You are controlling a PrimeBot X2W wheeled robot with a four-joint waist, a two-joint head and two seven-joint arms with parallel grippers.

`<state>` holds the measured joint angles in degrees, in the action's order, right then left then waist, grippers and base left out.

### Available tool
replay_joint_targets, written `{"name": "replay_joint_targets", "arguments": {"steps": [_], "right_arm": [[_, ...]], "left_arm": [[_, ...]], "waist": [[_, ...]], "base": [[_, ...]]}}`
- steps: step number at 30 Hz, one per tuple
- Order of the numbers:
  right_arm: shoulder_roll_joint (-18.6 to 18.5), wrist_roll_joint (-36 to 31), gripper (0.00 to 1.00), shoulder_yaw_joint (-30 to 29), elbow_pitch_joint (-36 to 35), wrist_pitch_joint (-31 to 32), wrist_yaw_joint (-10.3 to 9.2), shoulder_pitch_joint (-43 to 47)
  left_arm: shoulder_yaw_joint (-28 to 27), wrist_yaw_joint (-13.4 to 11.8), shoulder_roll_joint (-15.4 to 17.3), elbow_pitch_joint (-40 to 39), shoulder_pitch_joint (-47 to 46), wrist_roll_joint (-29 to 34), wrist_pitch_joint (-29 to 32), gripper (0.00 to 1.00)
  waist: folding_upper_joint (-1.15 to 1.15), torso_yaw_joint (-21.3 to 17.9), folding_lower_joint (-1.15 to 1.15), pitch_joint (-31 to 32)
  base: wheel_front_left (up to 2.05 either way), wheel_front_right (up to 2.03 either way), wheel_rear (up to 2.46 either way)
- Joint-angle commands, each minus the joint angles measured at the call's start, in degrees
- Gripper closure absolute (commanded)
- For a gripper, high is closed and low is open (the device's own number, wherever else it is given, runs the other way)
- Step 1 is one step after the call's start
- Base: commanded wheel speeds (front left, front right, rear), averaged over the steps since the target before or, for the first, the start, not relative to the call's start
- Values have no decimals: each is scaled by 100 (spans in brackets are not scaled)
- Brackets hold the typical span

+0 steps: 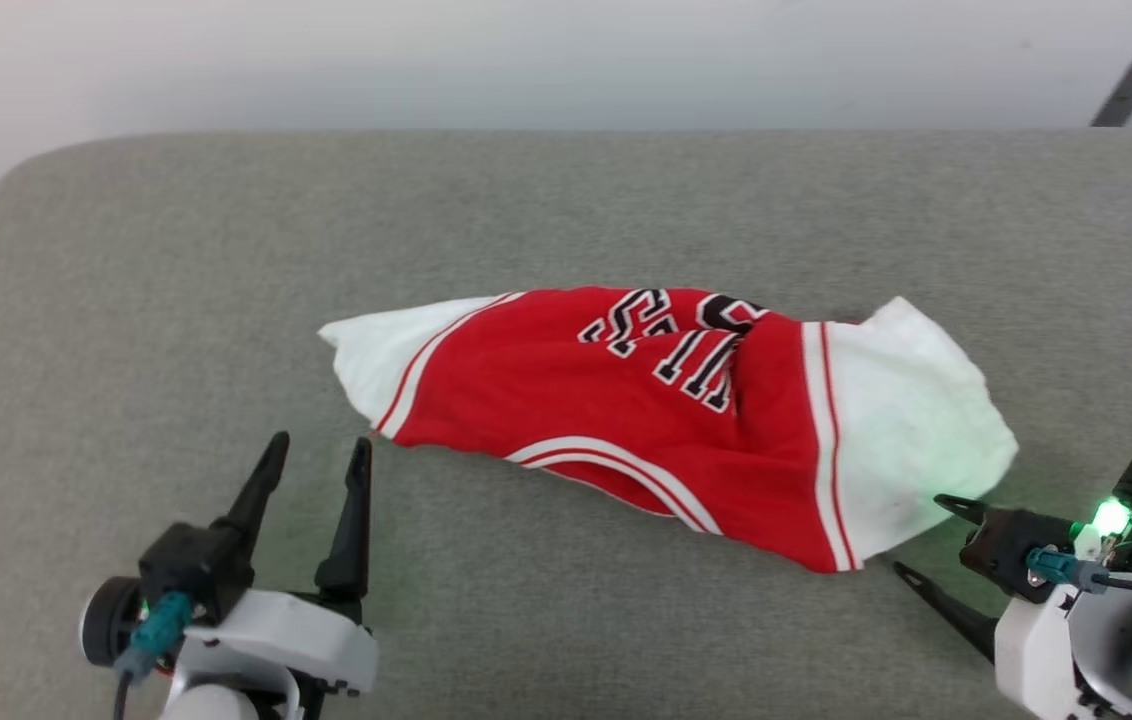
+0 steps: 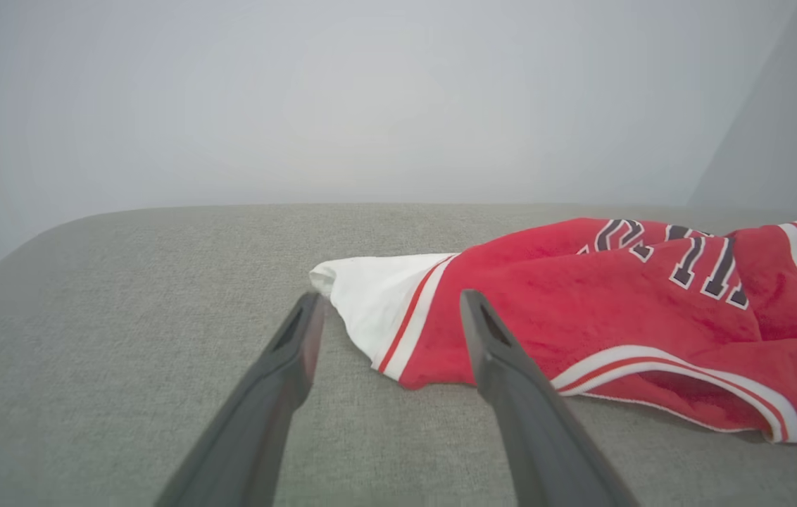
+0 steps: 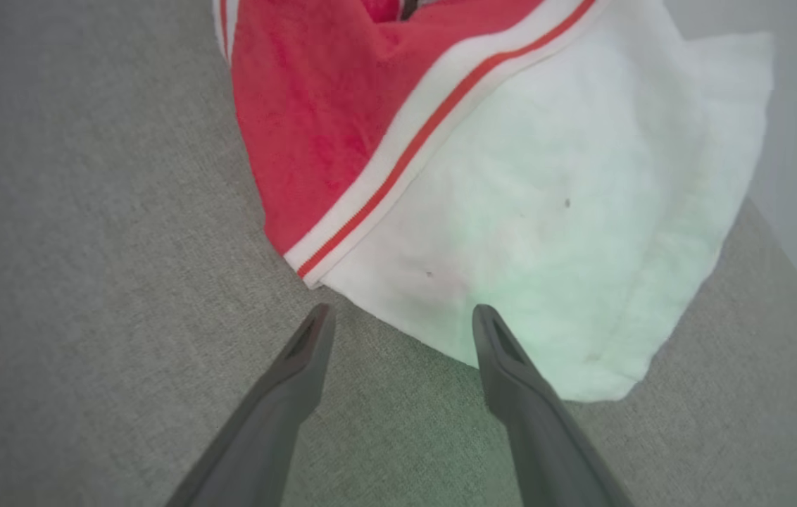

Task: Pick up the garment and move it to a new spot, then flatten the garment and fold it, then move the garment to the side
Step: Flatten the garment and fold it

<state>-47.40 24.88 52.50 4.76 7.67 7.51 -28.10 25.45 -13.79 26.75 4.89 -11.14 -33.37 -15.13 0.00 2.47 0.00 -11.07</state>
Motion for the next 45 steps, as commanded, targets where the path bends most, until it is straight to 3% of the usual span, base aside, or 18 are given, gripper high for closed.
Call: {"name": "replay_joint_targets", "arguments": {"steps": [1,7,14,15,16,17,18,21,25,29,32,37,40,45], "right_arm": [[-73,20,0,134,-27,34,-4,-123],[-439,67,0,1206,49,238,-5,-932],[-243,243,0,1824,537,74,-5,-1403],[-216,231,38,1873,601,63,-6,-1434],[-180,223,70,1917,653,54,-7,-1449],[-144,245,91,1958,688,37,-7,-1467],[-125,244,100,1994,714,27,-7,-1481],[-176,244,100,2042,759,-18,-8,-1517],[-207,283,100,2061,771,-77,-5,-1573],[-162,318,100,2018,762,-141,-5,-1659],[-98,313,100,1994,763,-170,-5,-1736],[-34,294,100,1970,809,-192,-6,-1833],[-20,282,100,1949,856,-226,-6,-1872],[-6,263,100,1938,906,-244,-6,-1899]], "left_arm": [[-86,44,-54,-29,55,87,1,0],[-672,454,-488,-53,305,538,0,0],[-1170,910,-861,59,300,916,-1,0],[-1231,966,-894,81,297,976,-1,0],[-1290,1016,-916,96,289,1025,-1,0],[-1343,1080,-927,98,268,1082,-1,0],[-1383,1147,-921,98,235,1150,-1,0],[-1424,1387,-757,162,86,1344,-1,0],[-1247,1774,-278,375,-367,1613,119,0],[-790,2082,402,559,-1028,1657,844,0],[190,2130,1038,536,-1555,1205,1629,0],[1806,2120,2142,331,-2526,-84,2540,0],[2386,2121,2460,438,-3034,-522,2800,0],[3204,2122,2523,745,-3654,-1187,2979,0]], "waist": [[0,169,0,-128],[0,374,0,-375],[0,463,0,-598],[0,457,0,-612],[0,443,0,-618],[0,425,0,-622],[0,403,0,-624],[0,321,0,-606],[0,192,0,-574],[0,40,0,-587],[0,-83,0,-645],[0,-282,0,-794],[0,-366,0,-861],[0,-440,0,-972]], "base": [[0,0,0],[0,0,0],[0,0,0],[0,0,0],[0,0,0],[0,0,0],[0,0,0],[0,0,0],[0,0,0],[0,0,0],[0,0,0],[0,0,0],[0,0,0],[0,0,0]]}}
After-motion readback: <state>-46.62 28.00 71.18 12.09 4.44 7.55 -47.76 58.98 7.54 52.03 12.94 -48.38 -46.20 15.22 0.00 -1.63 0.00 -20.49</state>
